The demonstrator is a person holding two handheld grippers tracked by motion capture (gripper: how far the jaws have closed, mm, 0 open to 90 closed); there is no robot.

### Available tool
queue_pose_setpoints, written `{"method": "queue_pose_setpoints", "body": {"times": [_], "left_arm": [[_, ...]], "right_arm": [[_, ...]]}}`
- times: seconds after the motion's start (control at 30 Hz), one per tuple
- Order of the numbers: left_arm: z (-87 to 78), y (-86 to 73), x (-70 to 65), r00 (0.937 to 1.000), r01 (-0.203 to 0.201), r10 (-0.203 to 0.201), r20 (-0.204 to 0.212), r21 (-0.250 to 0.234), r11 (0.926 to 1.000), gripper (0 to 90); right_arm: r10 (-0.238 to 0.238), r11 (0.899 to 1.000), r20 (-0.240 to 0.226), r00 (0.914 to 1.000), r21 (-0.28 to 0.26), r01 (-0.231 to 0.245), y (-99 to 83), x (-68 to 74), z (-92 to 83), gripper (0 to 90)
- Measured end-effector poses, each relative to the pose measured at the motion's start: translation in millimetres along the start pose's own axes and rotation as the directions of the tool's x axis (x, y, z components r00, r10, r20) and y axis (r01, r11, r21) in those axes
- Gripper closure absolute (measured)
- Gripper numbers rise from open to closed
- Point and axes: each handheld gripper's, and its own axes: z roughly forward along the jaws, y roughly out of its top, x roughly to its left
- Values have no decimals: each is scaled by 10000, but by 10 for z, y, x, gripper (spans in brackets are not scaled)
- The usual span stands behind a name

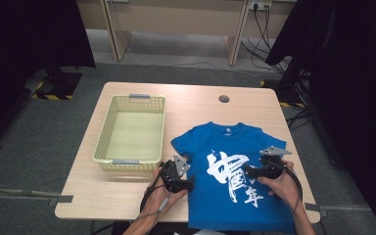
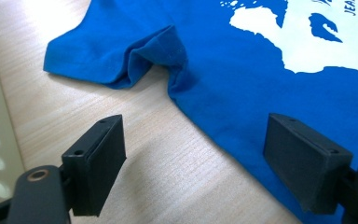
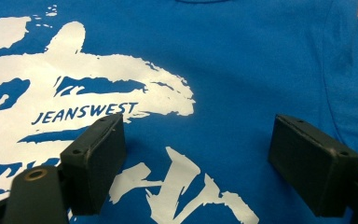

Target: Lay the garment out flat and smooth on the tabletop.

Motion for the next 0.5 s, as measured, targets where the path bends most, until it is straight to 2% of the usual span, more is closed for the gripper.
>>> {"method": "queue_pose_setpoints", "body": {"times": [0.17,0.4,0.5], "left_arm": [[-19,-12,-15,10000,-87,87,12,-12,10000,200],[-17,-13,3,9998,54,-54,202,-10,10000,166],[-36,-15,0,9994,114,-109,319,-160,9998,148]], "right_arm": [[17,10000,-4,10000,-5,-17,-19,14,-16,188],[37,10000,-2,10000,-36,-37,-35,24,-40,175],[150,9991,-103,9998,-404,-154,-42,38,-96,162]]}}
